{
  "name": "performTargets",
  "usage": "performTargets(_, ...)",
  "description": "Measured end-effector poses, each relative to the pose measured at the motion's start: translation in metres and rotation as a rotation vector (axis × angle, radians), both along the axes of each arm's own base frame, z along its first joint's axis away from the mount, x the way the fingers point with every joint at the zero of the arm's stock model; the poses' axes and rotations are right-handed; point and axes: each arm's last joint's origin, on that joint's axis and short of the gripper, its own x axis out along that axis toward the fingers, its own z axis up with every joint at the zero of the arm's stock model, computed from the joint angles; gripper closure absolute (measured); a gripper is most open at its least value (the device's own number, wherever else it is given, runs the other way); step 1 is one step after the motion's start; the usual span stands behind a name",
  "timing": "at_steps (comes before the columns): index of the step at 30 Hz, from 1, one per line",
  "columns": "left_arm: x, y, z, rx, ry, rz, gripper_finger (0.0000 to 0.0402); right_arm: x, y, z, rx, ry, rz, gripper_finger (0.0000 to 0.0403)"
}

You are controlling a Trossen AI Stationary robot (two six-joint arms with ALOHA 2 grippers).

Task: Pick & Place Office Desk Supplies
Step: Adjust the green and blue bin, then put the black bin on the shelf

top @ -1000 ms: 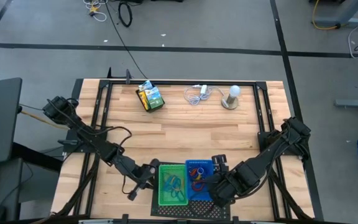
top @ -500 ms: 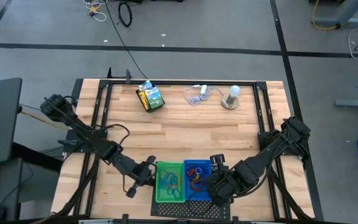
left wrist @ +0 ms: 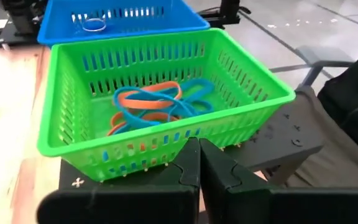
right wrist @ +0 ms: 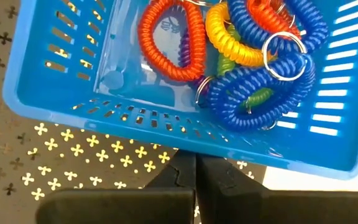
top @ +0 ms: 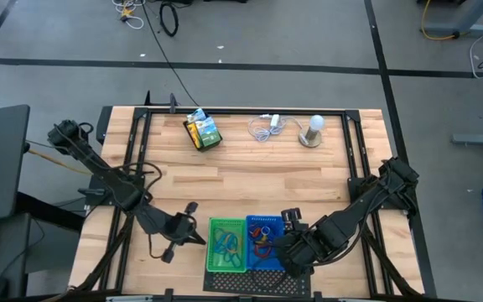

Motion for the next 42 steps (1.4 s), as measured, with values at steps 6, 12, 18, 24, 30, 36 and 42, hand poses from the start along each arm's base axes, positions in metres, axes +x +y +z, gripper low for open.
performTargets(6, -0.001, 0.001, -0.003, 0.015, 0.023, 0.028, 0.0401, 0.004, -0.004, 0.0, 0.008, -0.005, -0.003, 0.0403)
performTargets(12, -0.001, 0.002, -0.003, 0.024, 0.022, 0.041, 0.0401, 0.007, -0.006, 0.001, 0.011, -0.015, 0.01, 0.0403)
performTargets(18, -0.003, 0.005, -0.002, 0.081, 0.004, 0.135, 0.0401, 0.007, -0.006, 0.001, 0.003, -0.022, -0.011, 0.0403)
performTargets(24, -0.019, 0.014, 0.012, 0.156, -0.065, 0.295, 0.0401, 0.003, -0.003, 0.001, -0.047, -0.047, -0.035, 0.0403)
performTargets(30, -0.028, 0.024, 0.024, 0.208, -0.122, 0.383, 0.0401, 0.003, -0.004, 0.003, -0.118, -0.111, -0.066, 0.0403)
performTargets(36, -0.028, 0.026, 0.026, 0.217, -0.137, 0.415, 0.0401, 0.001, -0.011, 0.003, -0.097, -0.082, -0.165, 0.0403)
performTargets(42, -0.028, 0.028, 0.026, 0.254, -0.147, 0.461, 0.0401, -0.013, -0.023, 0.001, -0.209, -0.009, -0.325, 0.0403)
